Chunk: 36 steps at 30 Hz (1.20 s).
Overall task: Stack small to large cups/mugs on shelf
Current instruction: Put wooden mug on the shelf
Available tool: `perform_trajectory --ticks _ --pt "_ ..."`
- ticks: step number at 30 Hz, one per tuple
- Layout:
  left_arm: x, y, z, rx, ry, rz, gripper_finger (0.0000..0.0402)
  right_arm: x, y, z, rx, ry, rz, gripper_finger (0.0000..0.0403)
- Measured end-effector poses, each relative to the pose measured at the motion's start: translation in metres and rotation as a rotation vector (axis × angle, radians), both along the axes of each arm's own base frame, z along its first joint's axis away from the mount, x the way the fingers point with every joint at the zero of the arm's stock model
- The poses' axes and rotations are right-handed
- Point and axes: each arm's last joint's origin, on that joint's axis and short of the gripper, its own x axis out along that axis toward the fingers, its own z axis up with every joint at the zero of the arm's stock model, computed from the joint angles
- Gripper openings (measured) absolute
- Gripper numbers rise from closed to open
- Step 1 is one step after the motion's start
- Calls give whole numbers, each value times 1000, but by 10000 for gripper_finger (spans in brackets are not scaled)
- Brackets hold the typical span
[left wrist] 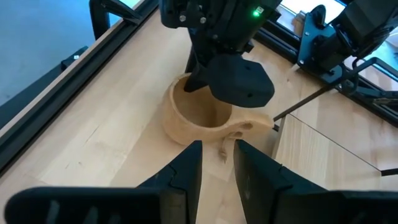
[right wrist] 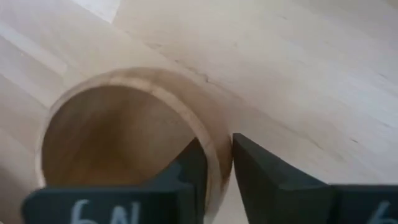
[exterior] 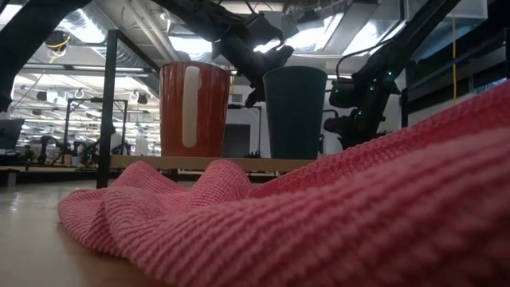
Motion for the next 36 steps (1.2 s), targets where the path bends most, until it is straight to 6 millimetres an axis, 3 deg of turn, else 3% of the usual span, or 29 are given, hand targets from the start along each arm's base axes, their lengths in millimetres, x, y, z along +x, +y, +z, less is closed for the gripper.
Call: perform_trajectory --ticks 5,11,15,21,26,32,36 --pt "0 0 0 -1 -1 -2 86 0 0 0 -17 9 7 45" --pt "0 0 0 -1 0 -2 86 -1 1 6 43 32 -57 51" --pt "0 0 0 0 -2 -2 86 4 -5 29 51 55 -58 45" --pt "0 1 0 31 5 -5 86 17 -9 82 2 96 -64 45" --pt "-1 4 0 58 17 26 86 25 7 107 29 169 -91 47" --pt "-7 15 0 71 19 38 86 46 46 108 113 206 -110 48" --pt "-17 21 11 115 10 28 86 57 76 107 158 254 -123 48"
